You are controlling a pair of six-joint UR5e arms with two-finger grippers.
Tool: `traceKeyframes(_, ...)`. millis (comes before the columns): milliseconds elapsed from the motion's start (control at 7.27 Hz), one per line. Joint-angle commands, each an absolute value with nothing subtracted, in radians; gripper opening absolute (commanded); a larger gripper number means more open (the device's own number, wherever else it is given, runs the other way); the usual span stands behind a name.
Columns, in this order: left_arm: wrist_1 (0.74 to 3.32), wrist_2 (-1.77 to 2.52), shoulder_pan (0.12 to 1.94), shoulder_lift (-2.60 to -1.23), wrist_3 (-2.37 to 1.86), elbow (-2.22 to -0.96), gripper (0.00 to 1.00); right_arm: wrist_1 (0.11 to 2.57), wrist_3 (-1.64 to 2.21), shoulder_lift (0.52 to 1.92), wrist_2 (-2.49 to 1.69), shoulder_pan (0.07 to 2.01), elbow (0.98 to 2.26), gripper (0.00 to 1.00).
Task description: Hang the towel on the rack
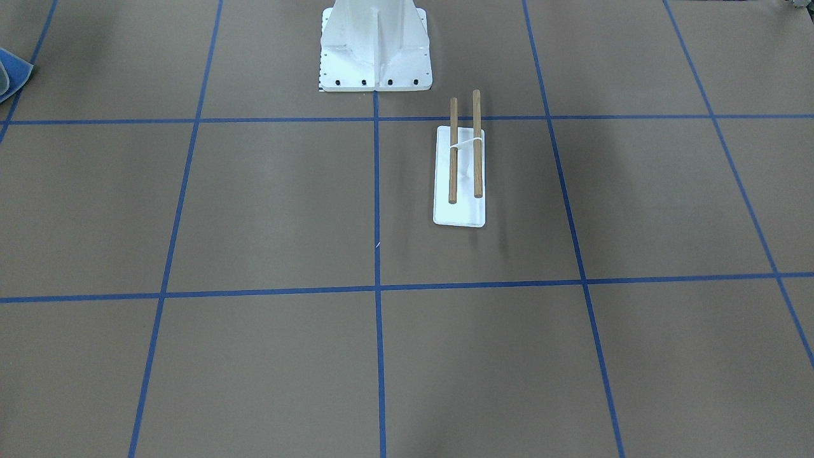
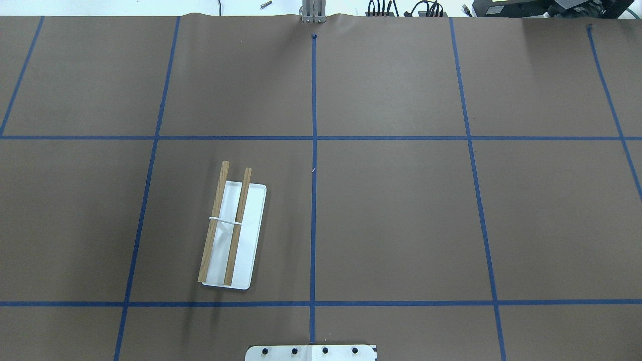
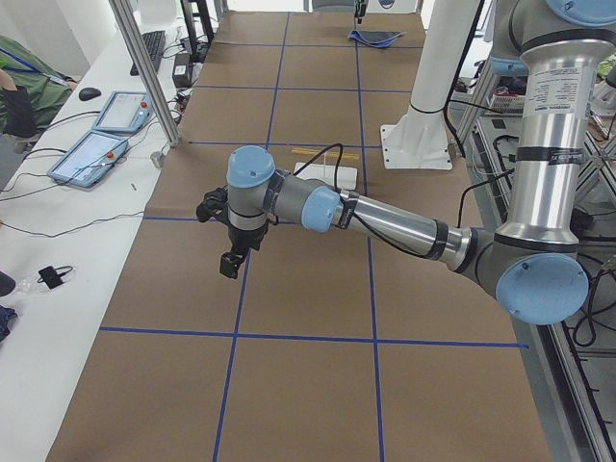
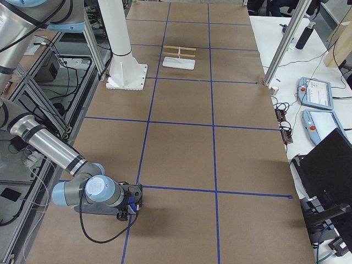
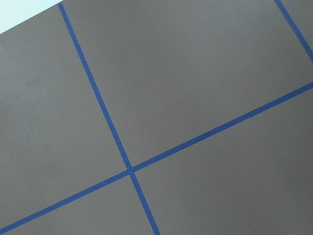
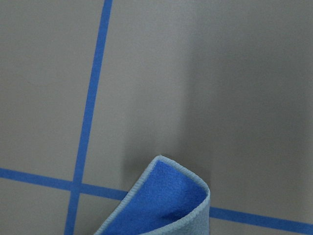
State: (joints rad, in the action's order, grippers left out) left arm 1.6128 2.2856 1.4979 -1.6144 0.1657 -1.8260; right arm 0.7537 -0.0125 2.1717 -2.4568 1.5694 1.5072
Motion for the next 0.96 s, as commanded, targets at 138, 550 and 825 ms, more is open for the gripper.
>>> traceKeyframes(138, 1.620, 2.286, 1.497, -1.614, 0.166, -1.824, 0.99, 0.756, 0.000, 2.137, -2.461, 1.568, 1.486, 0.90)
traceKeyframes(550, 1.620, 2.286, 1.497, -1.614, 0.166, -1.824, 0.99, 0.752, 0.150, 2.091, -2.384, 1.490, 1.473, 0.91)
traceKeyframes(825, 1.621, 2.286, 1.499, -1.615, 0.166, -1.827, 0.99, 0.749, 0.155, 2.088, -2.385, 1.456, 1.453, 0.91)
